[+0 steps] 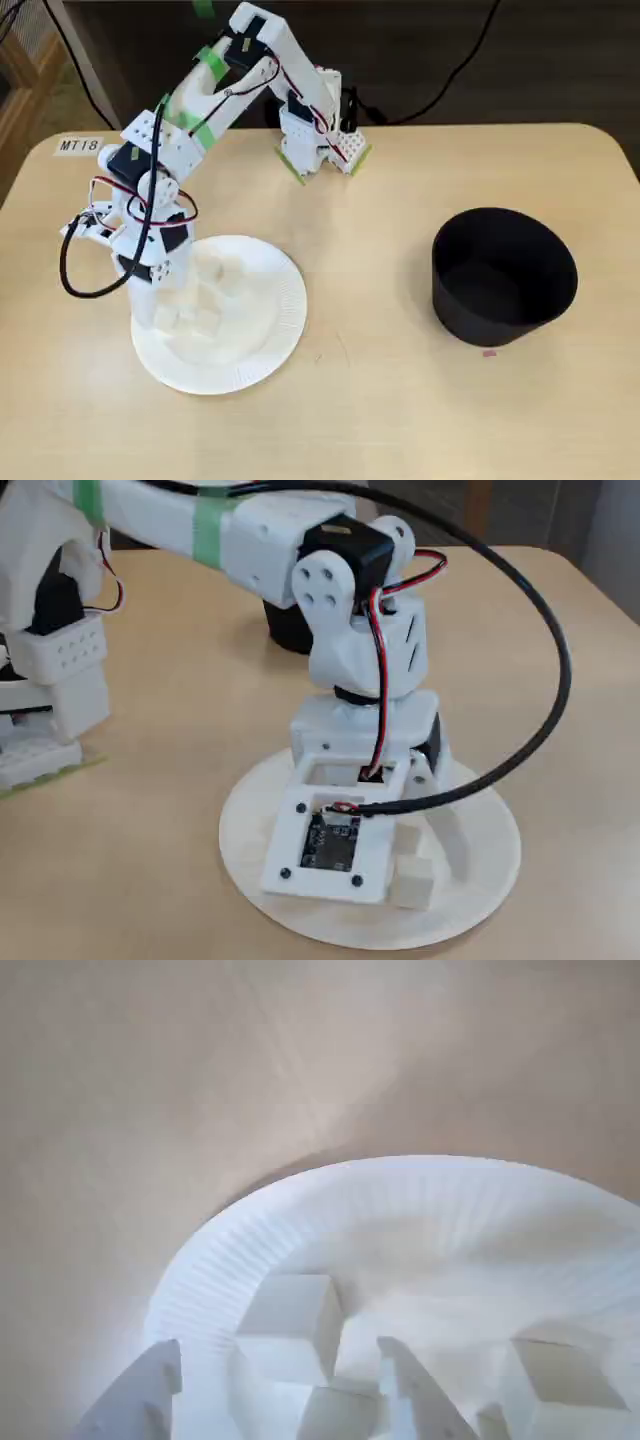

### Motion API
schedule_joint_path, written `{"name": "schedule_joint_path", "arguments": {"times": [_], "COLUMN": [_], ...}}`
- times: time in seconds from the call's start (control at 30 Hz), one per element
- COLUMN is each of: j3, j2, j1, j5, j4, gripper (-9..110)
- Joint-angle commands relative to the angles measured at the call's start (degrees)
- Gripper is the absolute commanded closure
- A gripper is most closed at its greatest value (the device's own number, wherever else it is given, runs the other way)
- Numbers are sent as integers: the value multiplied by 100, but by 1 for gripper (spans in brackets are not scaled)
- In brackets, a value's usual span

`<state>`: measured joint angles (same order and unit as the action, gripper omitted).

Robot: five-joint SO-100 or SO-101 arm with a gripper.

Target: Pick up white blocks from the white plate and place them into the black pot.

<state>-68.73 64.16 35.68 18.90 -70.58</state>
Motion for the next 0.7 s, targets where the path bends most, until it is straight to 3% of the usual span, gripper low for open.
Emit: {"name": "schedule_joint_path", "arguments": {"times": [0.0, 0.37, 0.43, 0.53, 0.67], "j3": [255, 255, 255, 299, 396], "j2": [202, -185, -281, -431, -352], "j1": [-79, -132, -176, -211, -264], "j5": [88, 97, 9, -185, -97], "j4": [114, 185, 255, 396, 343], "gripper": [74, 77, 83, 104, 104]}}
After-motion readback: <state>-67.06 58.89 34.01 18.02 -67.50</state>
